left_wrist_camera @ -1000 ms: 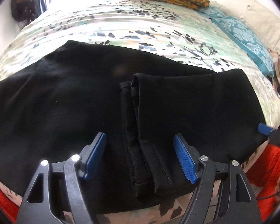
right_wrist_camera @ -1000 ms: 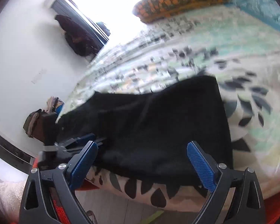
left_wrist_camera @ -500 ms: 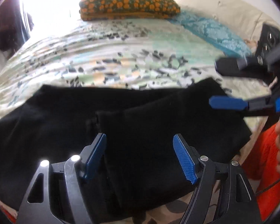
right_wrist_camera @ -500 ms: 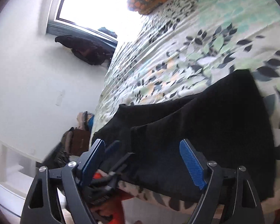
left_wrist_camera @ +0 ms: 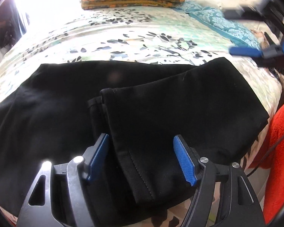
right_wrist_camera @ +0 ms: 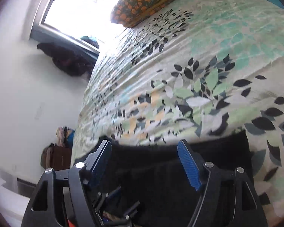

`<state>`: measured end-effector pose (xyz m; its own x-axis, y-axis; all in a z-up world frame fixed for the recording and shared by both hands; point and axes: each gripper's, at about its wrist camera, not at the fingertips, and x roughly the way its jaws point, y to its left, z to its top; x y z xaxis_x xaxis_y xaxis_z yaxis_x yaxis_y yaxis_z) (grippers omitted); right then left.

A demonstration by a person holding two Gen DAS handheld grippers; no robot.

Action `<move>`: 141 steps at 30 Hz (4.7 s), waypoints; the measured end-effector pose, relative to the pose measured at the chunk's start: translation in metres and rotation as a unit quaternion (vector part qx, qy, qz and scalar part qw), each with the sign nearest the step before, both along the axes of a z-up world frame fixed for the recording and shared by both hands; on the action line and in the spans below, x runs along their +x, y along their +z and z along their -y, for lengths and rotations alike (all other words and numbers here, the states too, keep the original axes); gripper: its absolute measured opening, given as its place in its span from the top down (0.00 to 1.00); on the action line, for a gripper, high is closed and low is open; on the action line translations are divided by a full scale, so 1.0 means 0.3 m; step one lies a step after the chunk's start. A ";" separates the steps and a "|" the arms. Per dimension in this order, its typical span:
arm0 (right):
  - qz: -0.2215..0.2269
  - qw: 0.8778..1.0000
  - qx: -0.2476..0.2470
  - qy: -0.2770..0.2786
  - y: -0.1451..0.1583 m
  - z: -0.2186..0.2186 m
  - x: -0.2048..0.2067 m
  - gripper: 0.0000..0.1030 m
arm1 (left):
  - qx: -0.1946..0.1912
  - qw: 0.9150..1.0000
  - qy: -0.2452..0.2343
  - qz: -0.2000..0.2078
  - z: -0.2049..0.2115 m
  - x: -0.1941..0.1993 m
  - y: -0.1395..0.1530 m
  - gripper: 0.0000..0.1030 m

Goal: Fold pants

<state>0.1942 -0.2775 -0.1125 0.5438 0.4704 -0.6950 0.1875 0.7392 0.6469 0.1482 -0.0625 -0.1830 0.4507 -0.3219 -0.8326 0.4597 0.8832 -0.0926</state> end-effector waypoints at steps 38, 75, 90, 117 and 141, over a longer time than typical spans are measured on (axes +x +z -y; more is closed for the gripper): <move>0.012 0.926 -0.362 0.106 -0.063 -0.265 -0.323 0.10 | -0.007 0.972 0.232 -0.045 -0.388 0.093 0.011 0.10; 0.023 0.917 -0.358 0.173 -0.127 -0.531 -0.246 0.10 | 0.079 0.976 0.203 -0.007 -0.317 0.060 -0.040 0.00; 0.004 0.922 -0.339 0.187 -0.160 -0.527 -0.274 0.09 | 0.037 0.981 0.189 -0.025 -0.374 0.075 -0.007 0.02; -0.003 0.940 -0.299 0.162 -0.172 -0.471 -0.258 0.08 | -0.137 0.935 0.278 -0.173 -1.342 0.284 -0.095 0.00; 0.005 0.966 -0.244 0.088 -0.116 -0.356 -0.228 0.05 | -0.359 0.891 0.230 -0.158 -1.019 0.096 0.348 0.84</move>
